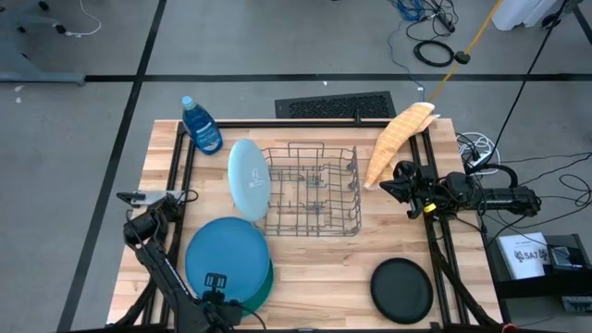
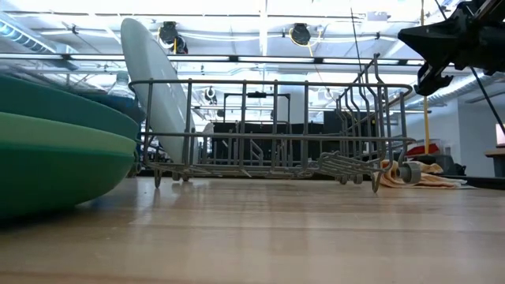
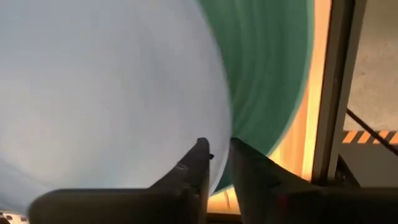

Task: Sort dishes
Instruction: Put the blue plate into the dish rack

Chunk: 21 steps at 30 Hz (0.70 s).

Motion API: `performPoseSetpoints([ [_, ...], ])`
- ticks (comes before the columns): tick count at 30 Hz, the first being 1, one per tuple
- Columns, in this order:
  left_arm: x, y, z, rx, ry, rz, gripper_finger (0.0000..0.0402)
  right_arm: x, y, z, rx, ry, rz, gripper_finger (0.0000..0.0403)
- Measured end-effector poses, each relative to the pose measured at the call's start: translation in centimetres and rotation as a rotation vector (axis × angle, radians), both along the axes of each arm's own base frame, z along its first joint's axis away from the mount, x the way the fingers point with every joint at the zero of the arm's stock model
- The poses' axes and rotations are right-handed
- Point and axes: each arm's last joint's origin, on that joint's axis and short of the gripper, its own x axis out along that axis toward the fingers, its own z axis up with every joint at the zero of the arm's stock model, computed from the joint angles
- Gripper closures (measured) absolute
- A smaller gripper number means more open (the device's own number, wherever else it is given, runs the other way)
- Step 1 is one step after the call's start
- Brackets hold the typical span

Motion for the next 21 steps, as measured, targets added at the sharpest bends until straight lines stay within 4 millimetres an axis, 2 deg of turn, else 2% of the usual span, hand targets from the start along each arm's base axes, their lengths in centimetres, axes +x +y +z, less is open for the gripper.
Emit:
performPoseSetpoints([
  [7,0.4,0.1,0.0,0.004,-0.034,0.002,0.0292,0.0,0.0,0.0,0.005,0.000,0.002,0.0394],
  [15,0.1,0.2,-0.3,0.015,-0.004,0.003,0.0290,0.0,0.0,-0.1,0.004,0.005,0.002,0.0394],
  [21,0.9,0.4,-1.6,-0.049,0.000,0.080,0.0289,0.0,0.0,-0.2,0.003,0.019,0.002,0.0394],
])
